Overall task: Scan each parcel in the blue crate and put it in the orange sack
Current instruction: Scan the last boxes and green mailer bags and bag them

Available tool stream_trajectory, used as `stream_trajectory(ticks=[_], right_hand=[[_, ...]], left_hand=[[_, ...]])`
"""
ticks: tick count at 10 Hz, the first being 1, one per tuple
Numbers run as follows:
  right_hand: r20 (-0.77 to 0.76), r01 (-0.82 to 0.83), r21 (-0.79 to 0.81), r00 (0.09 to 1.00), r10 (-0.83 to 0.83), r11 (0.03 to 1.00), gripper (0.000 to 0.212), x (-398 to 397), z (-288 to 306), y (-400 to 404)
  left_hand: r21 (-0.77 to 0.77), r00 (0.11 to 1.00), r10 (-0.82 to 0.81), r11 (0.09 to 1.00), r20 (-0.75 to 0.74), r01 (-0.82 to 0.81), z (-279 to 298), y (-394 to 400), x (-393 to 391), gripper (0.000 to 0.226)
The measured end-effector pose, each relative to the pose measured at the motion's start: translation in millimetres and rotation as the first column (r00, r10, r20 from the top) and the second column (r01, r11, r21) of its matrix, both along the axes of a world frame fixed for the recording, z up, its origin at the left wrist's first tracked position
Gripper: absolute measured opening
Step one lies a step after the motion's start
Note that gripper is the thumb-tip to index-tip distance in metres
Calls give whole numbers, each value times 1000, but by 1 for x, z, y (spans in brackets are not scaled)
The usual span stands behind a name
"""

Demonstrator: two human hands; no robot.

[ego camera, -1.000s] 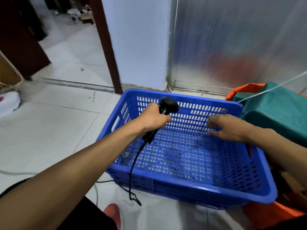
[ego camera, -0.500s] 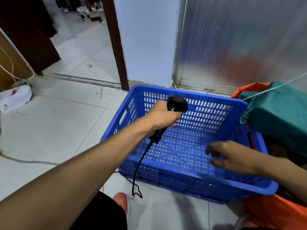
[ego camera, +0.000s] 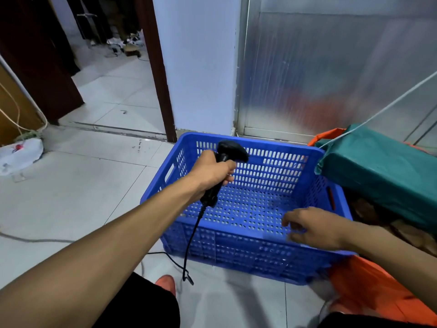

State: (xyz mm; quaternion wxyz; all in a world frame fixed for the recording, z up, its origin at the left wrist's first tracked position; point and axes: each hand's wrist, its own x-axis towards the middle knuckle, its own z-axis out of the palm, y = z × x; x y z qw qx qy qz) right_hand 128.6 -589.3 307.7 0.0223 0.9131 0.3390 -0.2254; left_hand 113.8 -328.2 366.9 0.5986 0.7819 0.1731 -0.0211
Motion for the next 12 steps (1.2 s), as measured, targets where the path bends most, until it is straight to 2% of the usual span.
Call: stream_trajectory(ticks=[2,3,4,5,6,8,10,12], right_hand=[[7,68,16,998,-68,998,35,3,15,-5],[-6,61,-35,998,-61,998,34,-3,17,-10],[-39,84,-53,995,-86,995,36,-6,14,-19],[-24,62,-73,998,-64,995,36,-6,13,-21],[-32,56,-76,998,-58,996,35,-5,13,-16],[-30,33,16,999,-32,999,30,3,11,0],[-16,0,133,1000,2,991,28,9,6,13],[-10,20,185,1000,-18,983,24,17,-1,19]], left_hand=[[37,987,150,988,65,-153,-18,29,-2,16],[33,948,316,948,44,-318,-41,45,-6,17],[-61,853,521,852,5,-520,-55,71,-7,15],[-225,798,598,769,-80,-598,-64,120,-5,25],[-292,799,589,748,-121,-596,-86,170,-16,22],[-174,718,653,699,-239,-694,-127,230,-65,26],[-110,672,592,709,-446,-697,-190,240,-91,36],[-157,609,557,652,-564,-742,-256,235,-111,37]])
